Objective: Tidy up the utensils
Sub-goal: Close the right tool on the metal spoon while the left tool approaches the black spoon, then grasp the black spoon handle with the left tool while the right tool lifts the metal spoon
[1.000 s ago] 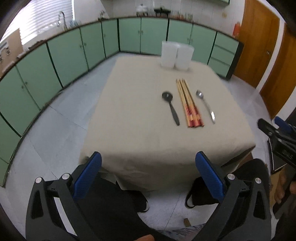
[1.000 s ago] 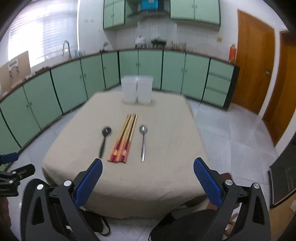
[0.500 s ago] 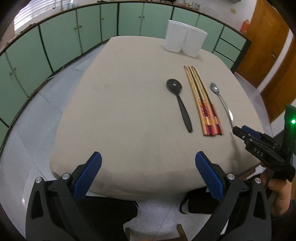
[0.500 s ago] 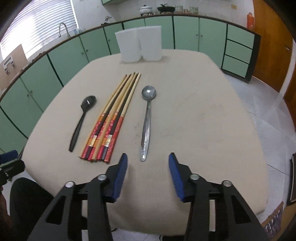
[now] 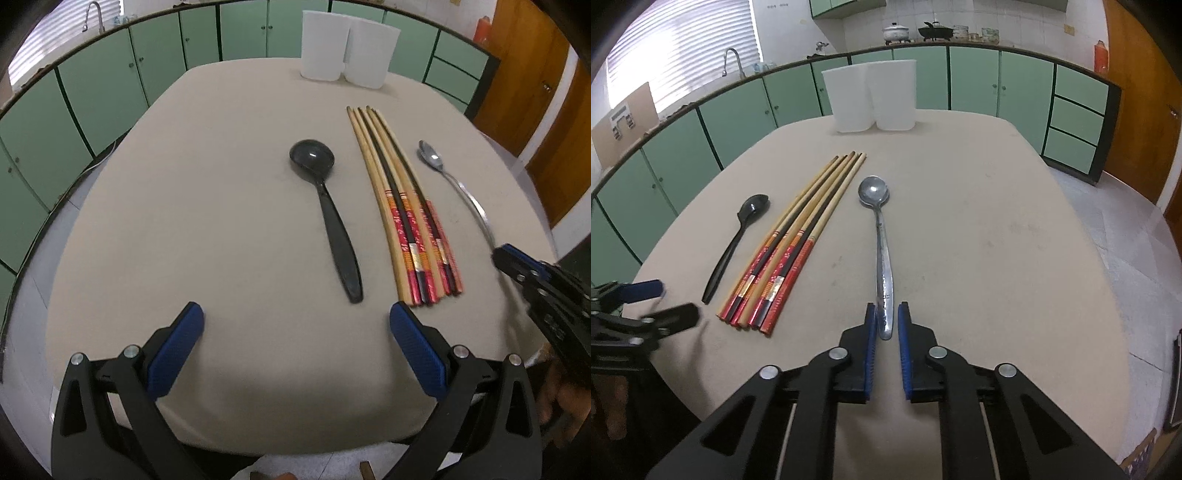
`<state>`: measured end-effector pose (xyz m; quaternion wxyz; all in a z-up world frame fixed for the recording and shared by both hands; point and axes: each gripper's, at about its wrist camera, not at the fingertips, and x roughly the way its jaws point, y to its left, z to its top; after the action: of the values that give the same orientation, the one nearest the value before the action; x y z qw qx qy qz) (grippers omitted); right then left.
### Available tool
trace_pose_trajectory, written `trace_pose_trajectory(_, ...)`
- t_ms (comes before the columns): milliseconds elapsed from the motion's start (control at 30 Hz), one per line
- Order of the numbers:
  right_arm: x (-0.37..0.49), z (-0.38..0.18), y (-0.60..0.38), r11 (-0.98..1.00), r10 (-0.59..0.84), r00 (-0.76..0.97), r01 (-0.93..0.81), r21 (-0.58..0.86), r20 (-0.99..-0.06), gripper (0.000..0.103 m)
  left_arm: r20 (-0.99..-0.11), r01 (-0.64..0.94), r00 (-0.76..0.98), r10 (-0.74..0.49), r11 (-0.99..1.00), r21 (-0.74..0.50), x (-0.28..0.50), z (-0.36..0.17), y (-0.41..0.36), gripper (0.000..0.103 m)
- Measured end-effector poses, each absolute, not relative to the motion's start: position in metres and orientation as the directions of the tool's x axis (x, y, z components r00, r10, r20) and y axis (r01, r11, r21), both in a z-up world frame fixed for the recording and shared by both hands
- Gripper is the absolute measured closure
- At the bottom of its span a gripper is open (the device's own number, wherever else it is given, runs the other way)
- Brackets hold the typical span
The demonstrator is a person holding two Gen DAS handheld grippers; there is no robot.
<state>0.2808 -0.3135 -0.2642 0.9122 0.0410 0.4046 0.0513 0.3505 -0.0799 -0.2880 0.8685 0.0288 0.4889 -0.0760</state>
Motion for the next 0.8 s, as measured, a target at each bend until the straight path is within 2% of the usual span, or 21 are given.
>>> trace_pose_trajectory(133,0.280,-0.264,-0.314,0.991,0.130,0.674,-0.066,0.117,-0.727,0.091,-0.818,0.144,0.569,-0.085,0.990,-0.003,0.348,-0.291,-0.083,0.007)
trace_pose_trajectory(167,0.281,-0.264,-0.315,0.991,0.133,0.674,-0.065,0.120,-0.727,0.091,-0.810,0.141,0.580,-0.086,0.990,-0.005,0.347,-0.290,-0.083,0.013)
trace_pose_trajectory(200,0.280,-0.264,-0.314,0.990,0.134,0.674,-0.065,0.122,-0.726,0.091,-0.803,0.141,0.590,-0.087,0.990,-0.004,0.344,-0.289,-0.082,0.025)
trace_pose_trajectory(233,0.280,-0.264,-0.314,0.990,0.134,0.675,-0.064,0.123,-0.726,0.091,-0.794,0.140,0.601,-0.085,0.990,0.000,0.341,-0.287,-0.083,0.030)
trace_pose_trajectory(267,0.279,-0.265,-0.313,0.990,0.133,0.676,-0.063,0.123,-0.725,0.091,-0.789,0.138,0.608,-0.087,0.990,-0.002,0.340,-0.286,-0.083,0.041)
trace_pose_trajectory(333,0.279,-0.265,-0.313,0.991,0.130,0.678,-0.063,0.119,-0.723,0.091,-0.786,0.135,0.612,-0.091,0.991,-0.009,0.341,-0.286,-0.085,0.046)
trace_pose_trajectory(567,0.278,-0.266,-0.312,0.990,0.136,0.687,-0.063,0.128,-0.714,0.090,-0.772,0.126,0.630,-0.083,0.992,-0.003,0.336,-0.286,-0.092,0.052)
trace_pose_trajectory(633,0.278,-0.266,-0.311,0.989,0.140,0.690,-0.066,0.131,-0.711,0.090,-0.767,0.132,0.631,-0.114,0.991,-0.039,0.334,-0.285,-0.089,0.066)
trace_pose_trajectory(667,0.278,-0.266,-0.310,0.990,0.138,0.691,-0.068,0.126,-0.710,0.090,-0.765,0.139,0.629,-0.137,0.988,-0.063,0.334,-0.284,-0.087,0.087)
trace_pose_trajectory(700,0.278,-0.265,-0.310,0.990,0.138,0.691,-0.069,0.125,-0.709,0.092,-0.766,0.145,0.623,-0.158,0.986,-0.086,0.337,-0.284,-0.088,0.091)
trace_pose_trajectory(800,0.278,-0.264,-0.309,0.988,0.151,0.689,-0.075,0.138,-0.709,0.094,-0.773,0.141,0.604,-0.196,0.980,-0.139,0.338,-0.283,-0.081,0.091)
